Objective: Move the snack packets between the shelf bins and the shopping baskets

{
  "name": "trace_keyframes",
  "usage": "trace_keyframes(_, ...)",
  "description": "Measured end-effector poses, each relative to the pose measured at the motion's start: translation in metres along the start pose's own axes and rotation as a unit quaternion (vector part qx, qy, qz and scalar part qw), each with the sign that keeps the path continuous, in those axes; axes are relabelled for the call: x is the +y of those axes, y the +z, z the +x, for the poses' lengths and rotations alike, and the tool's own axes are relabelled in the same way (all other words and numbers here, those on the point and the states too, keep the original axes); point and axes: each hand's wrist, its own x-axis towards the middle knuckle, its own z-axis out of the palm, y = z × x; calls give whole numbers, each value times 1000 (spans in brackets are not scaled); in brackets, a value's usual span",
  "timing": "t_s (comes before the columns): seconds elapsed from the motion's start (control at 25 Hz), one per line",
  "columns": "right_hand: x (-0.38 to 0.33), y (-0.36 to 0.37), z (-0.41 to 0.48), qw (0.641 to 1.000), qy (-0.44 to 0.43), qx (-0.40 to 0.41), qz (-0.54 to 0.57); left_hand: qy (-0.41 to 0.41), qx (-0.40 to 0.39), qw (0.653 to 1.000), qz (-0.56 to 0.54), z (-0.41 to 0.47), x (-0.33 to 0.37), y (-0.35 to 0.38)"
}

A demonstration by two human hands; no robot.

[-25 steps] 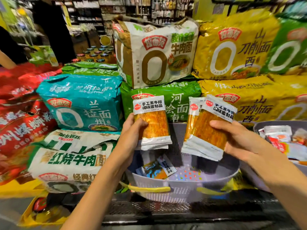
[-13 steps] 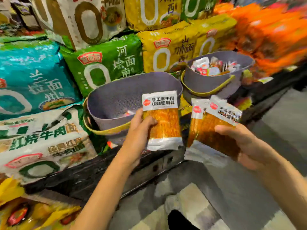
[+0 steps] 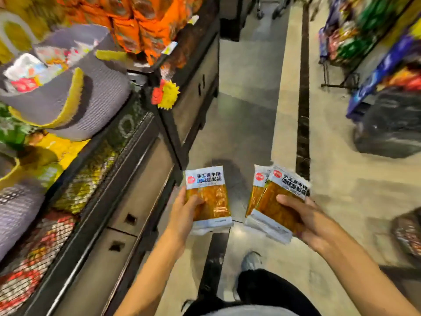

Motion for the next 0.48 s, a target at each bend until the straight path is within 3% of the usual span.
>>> trace_keyframes(0.2, -36, -115, 20, 991, -4, 114, 76, -54, -52, 996, 40, 54, -10, 127)
trace_keyframes(0.48, -112, -200, 89, 982, 0, 161, 102, -105, -46, 987, 111, 119, 17, 230)
